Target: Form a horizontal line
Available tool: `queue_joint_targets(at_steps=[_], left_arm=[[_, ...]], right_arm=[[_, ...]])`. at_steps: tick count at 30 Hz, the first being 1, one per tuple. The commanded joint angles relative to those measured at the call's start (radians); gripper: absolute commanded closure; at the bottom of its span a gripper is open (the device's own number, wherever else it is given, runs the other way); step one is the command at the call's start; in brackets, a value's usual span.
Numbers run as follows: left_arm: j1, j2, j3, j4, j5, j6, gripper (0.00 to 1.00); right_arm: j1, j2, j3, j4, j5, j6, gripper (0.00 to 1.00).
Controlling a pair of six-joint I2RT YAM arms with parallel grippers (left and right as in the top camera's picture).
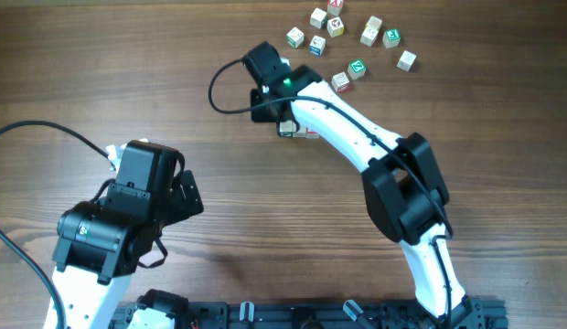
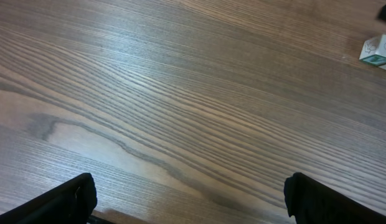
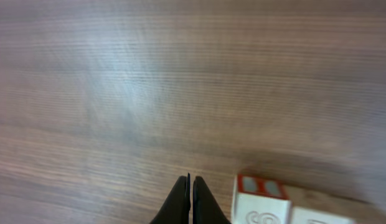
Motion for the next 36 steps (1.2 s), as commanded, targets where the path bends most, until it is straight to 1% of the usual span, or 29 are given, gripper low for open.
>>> queue_joint_targets(at_steps=[1, 3, 5, 9, 11, 14, 16, 18, 20, 24, 26, 31, 34, 36], left_arm=[[0.008, -0.004, -0.004, 0.002, 0.003, -0.014, 0.0], [0.008, -0.005, -0.004, 0.002, 0.003, -0.014, 0.0], [0.008, -0.005, -0.004, 0.002, 0.003, -0.014, 0.0], [0.008, -0.005, -0.004, 0.002, 0.003, -0.014, 0.0], [0.008, -0.004, -0.004, 0.002, 0.003, -0.014, 0.0], [0.008, -0.005, -0.004, 0.002, 0.003, -0.014, 0.0], [0.008, -0.005, -0.004, 0.002, 0.003, -0.014, 0.0], [0.008, -0.005, -0.004, 0.002, 0.003, -0.014, 0.0], [0.008, -0.005, -0.004, 0.002, 0.003, -0.014, 0.0], [0.008, -0.005, -0.004, 0.002, 0.003, -0.014, 0.0], [0.008, -0.005, -0.004, 0.002, 0.003, -0.014, 0.0], [0.008, -0.005, -0.004, 0.002, 0.003, -0.014, 0.0], [0.008, -0.005, -0.004, 0.002, 0.003, -0.014, 0.0], [0.008, -0.005, -0.004, 0.002, 0.003, -0.014, 0.0]], right_arm=[[-0.016, -0.14, 0.114, -0.093, 0.225, -0.007, 0.95], [-0.021, -0.23, 0.129, -0.151, 0.317, -0.009, 0.95], [-0.029, -0.333, 0.129, -0.203, 0.368, -0.015, 0.95], [-0.046, -0.513, 0.128, -0.3, 0.407, -0.012, 0.95], [-0.055, -0.612, 0.128, -0.355, 0.454, 0.016, 0.95], [-0.067, -0.723, 0.128, -0.447, 0.551, 0.128, 0.95], [-0.075, -0.77, 0.123, -0.486, 0.53, 0.189, 0.96], [-0.075, -0.782, 0.1, -0.477, 0.459, 0.163, 0.95], [-0.075, -0.758, 0.045, -0.422, 0.391, 0.117, 0.95], [-0.075, -0.64, -0.108, -0.178, 0.188, -0.034, 0.95], [-0.075, -0.558, -0.147, -0.08, 0.106, -0.063, 0.96], [-0.075, -0.301, -0.152, 0.111, -0.116, -0.133, 0.96], [-0.075, -0.169, -0.152, 0.2, -0.207, -0.134, 0.95], [-0.075, -0.119, -0.152, 0.233, -0.252, -0.127, 0.96]])
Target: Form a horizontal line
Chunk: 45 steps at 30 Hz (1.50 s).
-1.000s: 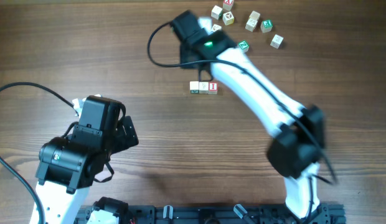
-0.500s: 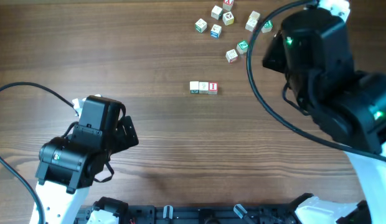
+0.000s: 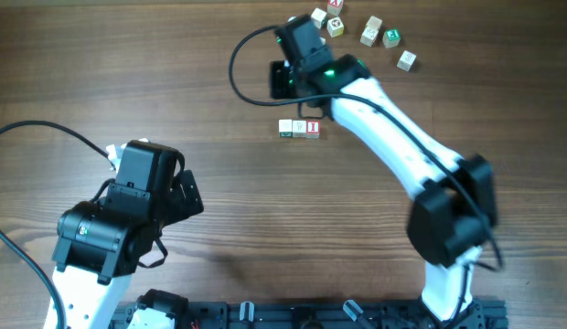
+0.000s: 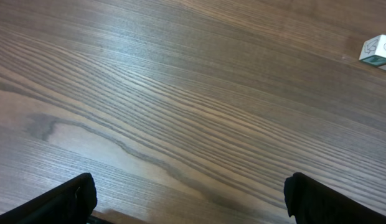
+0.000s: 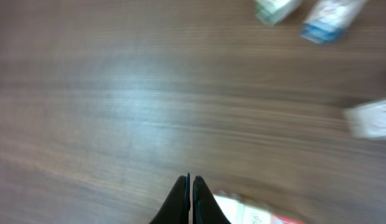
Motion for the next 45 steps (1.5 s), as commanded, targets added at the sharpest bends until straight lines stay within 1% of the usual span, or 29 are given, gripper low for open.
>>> queue_joint_targets(at_steps=[1, 3, 9, 11, 12, 21, 26, 29, 33, 36, 38, 40, 43, 45], left_arm=[[0.008, -0.005, -0.004, 0.001, 0.003, -0.014, 0.0], [0.008, -0.004, -0.004, 0.001, 0.003, -0.014, 0.0], [0.008, -0.005, -0.004, 0.001, 0.003, -0.014, 0.0], [0.008, -0.005, -0.004, 0.001, 0.003, -0.014, 0.0], [0.008, -0.005, -0.004, 0.001, 0.003, -0.014, 0.0], [0.008, -0.005, -0.004, 0.001, 0.003, -0.014, 0.0], [0.008, -0.005, -0.004, 0.001, 0.003, -0.014, 0.0], [0.008, -0.005, -0.004, 0.001, 0.003, -0.014, 0.0], [0.008, -0.005, -0.004, 0.001, 0.003, -0.014, 0.0], [0.008, -0.005, -0.004, 0.001, 0.003, -0.014, 0.0], [0.008, -0.004, -0.004, 0.001, 0.003, -0.014, 0.0], [0.008, -0.005, -0.004, 0.001, 0.003, -0.014, 0.0], [0.008, -0.004, -0.004, 0.001, 0.003, -0.014, 0.0], [0.008, -0.005, -0.004, 0.001, 0.003, -0.014, 0.0]], right_arm=[[0.001, 0.105, 0.004, 0.058, -0.197, -0.021, 0.95], [0.002, 0.146, 0.004, 0.076, -0.232, -0.009, 0.95], [0.011, 0.214, 0.004, 0.054, -0.232, -0.005, 0.95], [0.011, 0.23, 0.004, 0.049, -0.223, 0.007, 0.96], [0.011, 0.232, 0.004, 0.035, -0.187, 0.029, 0.95], [0.011, 0.232, 0.005, -0.066, -0.05, 0.043, 0.95], [0.011, 0.232, 0.005, -0.052, -0.044, 0.037, 0.95], [0.011, 0.232, 0.01, -0.018, -0.064, -0.009, 0.95], [0.011, 0.221, 0.078, -0.038, -0.075, -0.033, 0.96], [0.011, 0.17, 0.14, -0.087, -0.073, -0.043, 0.95], [0.01, 0.111, 0.177, -0.154, -0.018, -0.023, 0.95], [0.01, 0.047, 0.183, -0.243, 0.137, 0.068, 0.95], [0.006, -0.017, 0.183, -0.406, 0.422, 0.232, 0.96], [-0.006, -0.033, 0.183, -0.495, 0.509, 0.292, 0.95]])
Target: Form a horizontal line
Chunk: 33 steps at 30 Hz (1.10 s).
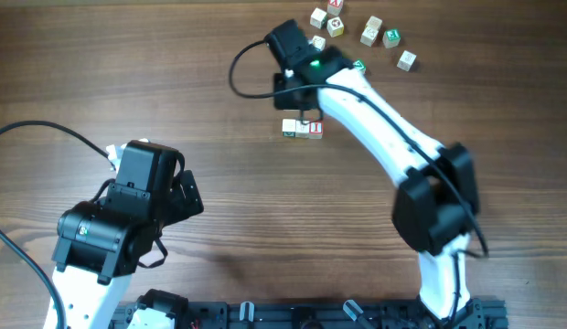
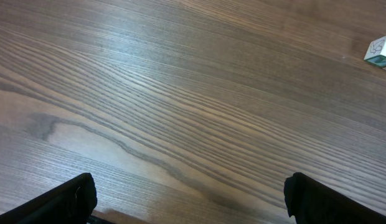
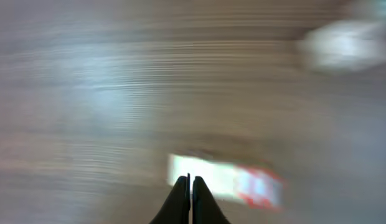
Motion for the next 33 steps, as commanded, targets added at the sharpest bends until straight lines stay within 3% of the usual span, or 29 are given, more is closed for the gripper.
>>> queue_joint_targets(at_steps=[1, 6, 13, 17, 33], left_arm=[[0.008, -0.005, -0.004, 0.002, 0.003, -0.014, 0.0], [0.008, -0.005, -0.004, 0.002, 0.003, -0.014, 0.0], [0.008, -0.005, -0.004, 0.002, 0.003, -0.014, 0.0], [0.008, -0.004, -0.004, 0.002, 0.003, -0.014, 0.0], [0.008, -0.005, -0.004, 0.002, 0.003, -0.014, 0.0]], right_arm=[[-0.025, -0.071, 0.027, -0.131, 0.321, 0.193, 0.95], [-0.109, -0.068, -0.071, -0.14, 0.252, 0.198, 0.95], [-0.171, -0.068, -0.359, 0.151, 0.021, 0.077, 0.95], [-0.171, -0.068, -0.456, 0.254, -0.029, 0.084, 0.95], [-0.17, -0.032, -0.505, 0.359, -0.217, 0.032, 0.95]])
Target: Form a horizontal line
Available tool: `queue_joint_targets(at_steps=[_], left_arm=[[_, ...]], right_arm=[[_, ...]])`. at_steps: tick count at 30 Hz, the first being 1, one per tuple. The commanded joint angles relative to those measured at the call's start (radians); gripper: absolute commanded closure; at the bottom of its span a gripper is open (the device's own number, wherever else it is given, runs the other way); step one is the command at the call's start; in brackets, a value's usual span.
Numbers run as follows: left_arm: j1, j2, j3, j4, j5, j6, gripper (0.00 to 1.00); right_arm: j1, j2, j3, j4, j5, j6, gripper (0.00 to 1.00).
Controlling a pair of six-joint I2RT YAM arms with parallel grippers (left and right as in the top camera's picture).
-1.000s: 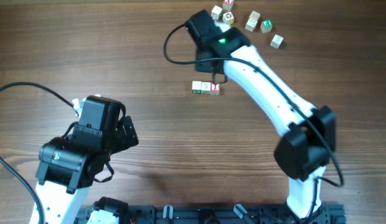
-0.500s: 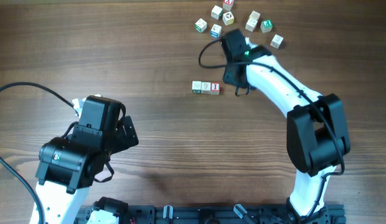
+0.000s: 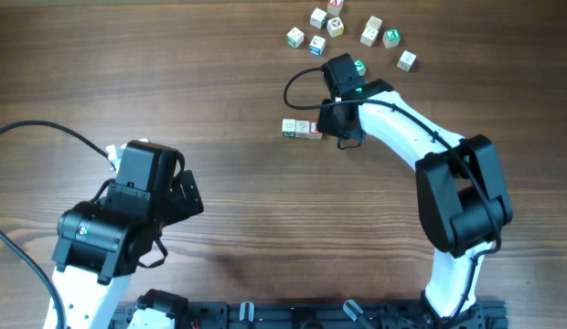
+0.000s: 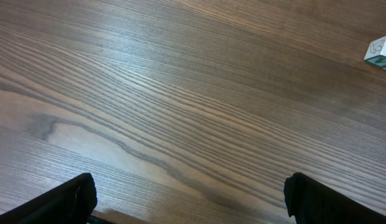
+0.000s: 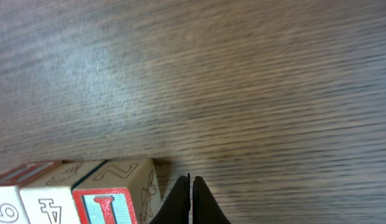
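Three letter blocks stand side by side in a short row (image 3: 302,129) at the table's middle. In the right wrist view its right end is a red "I" block (image 5: 109,205), with a "4" block (image 5: 50,208) beside it. My right gripper (image 5: 190,185) is shut on nothing, low at the table just right of the "I" block; overhead, the right gripper (image 3: 342,139) is by the row's right end. My left gripper (image 4: 190,202) is open over bare wood at the near left, far from the blocks. The row's left block (image 4: 381,51) shows at that view's edge.
Several loose blocks lie scattered at the far side, among them a green-lettered one (image 3: 358,67) close behind my right wrist and others further back (image 3: 336,26). The left arm (image 3: 128,215) fills the near left. A black cable (image 3: 302,82) loops from the right wrist.
My right gripper, still shut, was just behind the middle of the row and is now at the row's right end, low by the "I" block. The row and left arm have not visibly moved.
My right gripper, shut throughout, was first at the row's left end. Then it was further back towards the loose blocks, with the three-block row standing free. Then it was just behind the row, and now beside its right end. The left gripper stayed open and still.
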Motion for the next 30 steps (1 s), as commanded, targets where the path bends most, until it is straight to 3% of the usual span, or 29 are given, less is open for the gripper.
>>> queue_joint_targets(at_steps=[1, 30], left_arm=[[0.008, -0.005, -0.004, 0.002, 0.003, -0.014, 0.0], [0.008, -0.004, -0.004, 0.002, 0.003, -0.014, 0.0]], right_arm=[[0.003, 0.027, -0.006, 0.006, -0.049, -0.022, 0.95], [0.002, 0.027, -0.006, 0.1, -0.1, -0.078, 0.95]])
